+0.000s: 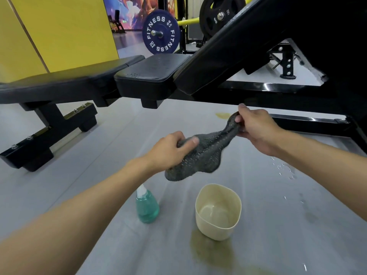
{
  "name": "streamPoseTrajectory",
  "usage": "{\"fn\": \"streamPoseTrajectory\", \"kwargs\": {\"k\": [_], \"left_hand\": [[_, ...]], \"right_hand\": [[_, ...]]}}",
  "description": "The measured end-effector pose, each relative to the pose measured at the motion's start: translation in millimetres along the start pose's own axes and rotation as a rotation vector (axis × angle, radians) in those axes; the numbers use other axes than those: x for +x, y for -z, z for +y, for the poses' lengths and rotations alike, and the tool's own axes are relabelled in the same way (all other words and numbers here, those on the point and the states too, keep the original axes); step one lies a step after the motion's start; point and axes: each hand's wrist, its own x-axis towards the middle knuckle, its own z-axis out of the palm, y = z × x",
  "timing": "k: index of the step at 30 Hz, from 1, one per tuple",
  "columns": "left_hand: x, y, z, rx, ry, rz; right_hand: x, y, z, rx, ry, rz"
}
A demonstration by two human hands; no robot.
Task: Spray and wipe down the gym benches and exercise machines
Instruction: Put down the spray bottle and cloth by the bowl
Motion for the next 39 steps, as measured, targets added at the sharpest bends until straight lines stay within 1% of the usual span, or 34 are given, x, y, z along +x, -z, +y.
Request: {"fn": "streamPoseTrajectory", "kwargs": {"k": [1,3,5,7,8,10,12,14,17,20,21,22,23,24,25,26,27,30,31,32,34,35,36,37,39], "left_hand": [[-1,3,0,0.026,0.004,-0.061],[-3,7,-1,0.143,-0.013,-0.137],[-4,9,-1,0.176,-0.011,-0.110],[-4,7,2,0.090,0.038,-0.084],[-4,7,3,0.014,0.074,-0.092],[-7,7,7,-0.134,0.154,-0.158],[-8,8,9,-0.157,0.217,-0.259],[-8,8,9,-0.125,0.248,-0.299],[-5,7,14,-0.205,0.285,-0.173],[-2,1,25,-0.408,0.338,-0.157],[-1,-1,29,-0.489,0.357,-0.157],[-1,-4,35,-0.569,0.386,-0.156],[0,-6,38,-0.644,0.410,-0.156],[1,-7,40,-0.718,0.424,-0.166],[0,-6,42,-0.772,0.436,-0.192],[-1,-5,43,-0.796,0.438,-0.226],[-2,-4,42,-0.780,0.415,-0.256],[-1,-7,38,-0.660,0.335,-0.266],[0,-8,37,-0.628,0.326,-0.269],[0,-10,38,-0.601,0.318,-0.286],[0,-12,41,-0.558,0.290,-0.343],[1,-14,42,-0.543,0.284,-0.372],[2,-16,41,-0.529,0.285,-0.395],[3,-20,39,-0.510,0.290,-0.411],[5,-29,33,-0.474,0.312,-0.418]], "right_hand": [[1,1,0,0.044,-0.028,-0.044],[0,3,0,0.028,-0.041,-0.132],[-3,3,2,-0.062,-0.006,-0.123],[-3,4,7,-0.146,0.024,-0.072],[-3,3,8,-0.177,0.018,-0.076],[0,4,11,-0.183,-0.031,-0.104],[1,3,10,-0.214,-0.052,-0.126],[0,4,10,-0.271,-0.050,-0.123],[-4,1,10,-0.309,-0.012,-0.078],[-16,-14,6,-0.353,0.111,-0.004],[-23,-21,4,-0.328,0.145,-0.039],[-31,-28,1,-0.286,0.166,-0.132],[-40,-34,-1,-0.271,0.172,-0.272],[-48,-39,-3,-0.324,0.168,-0.424],[-54,-42,-5,-0.416,0.164,-0.540],[-57,-44,-5,-0.497,0.179,-0.586],[-56,-44,-4,-0.532,0.207,-0.563],[-42,-35,2,-0.491,0.272,-0.283],[-36,-29,4,-0.519,0.283,-0.256],[-31,-23,7,-0.567,0.263,-0.319],[-24,-14,15,-0.631,0.143,-0.541],[-22,-11,18,-0.629,0.093,-0.618],[-20,-8,22,-0.606,0.060,-0.664],[-19,-7,26,-0.588,0.036,-0.671],[-16,-3,31,-0.592,0.004,-0.637]]}}
